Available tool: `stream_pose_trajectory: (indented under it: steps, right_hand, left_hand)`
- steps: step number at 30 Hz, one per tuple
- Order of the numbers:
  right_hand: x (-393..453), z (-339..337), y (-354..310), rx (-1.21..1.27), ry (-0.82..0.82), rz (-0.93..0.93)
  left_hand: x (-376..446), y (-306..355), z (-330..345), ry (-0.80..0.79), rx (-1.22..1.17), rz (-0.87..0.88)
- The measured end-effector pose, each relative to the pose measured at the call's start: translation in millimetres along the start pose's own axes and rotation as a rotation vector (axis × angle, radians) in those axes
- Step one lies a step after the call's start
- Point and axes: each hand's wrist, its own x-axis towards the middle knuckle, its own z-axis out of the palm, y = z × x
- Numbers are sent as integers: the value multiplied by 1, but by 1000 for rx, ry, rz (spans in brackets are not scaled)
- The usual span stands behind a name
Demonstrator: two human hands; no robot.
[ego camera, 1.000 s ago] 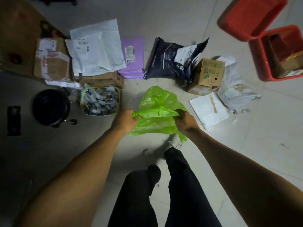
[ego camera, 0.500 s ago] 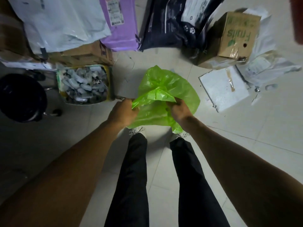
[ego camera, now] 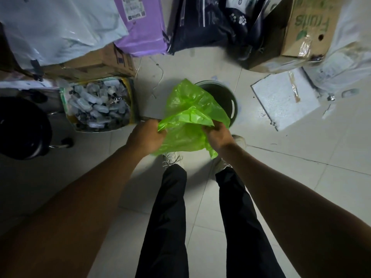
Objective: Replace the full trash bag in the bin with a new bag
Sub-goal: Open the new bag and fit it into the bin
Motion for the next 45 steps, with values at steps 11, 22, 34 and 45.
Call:
stream_pose_trajectory:
  steps: [11,22,34,45]
  right_hand:
    - [34,-56,51,-87,94,154]
    - [76,-62,28,-213,96,75]
    - [91,-72,37,-273,92,-8]
    - [68,-79,56,-596,142,-430]
  left_hand:
    - [53,39,43,-7,51,21]
    - [95,44,43,-85,186,262]
    - [114,35,46,-55,-35,-14]
    - [107,35,45,411,-87,471]
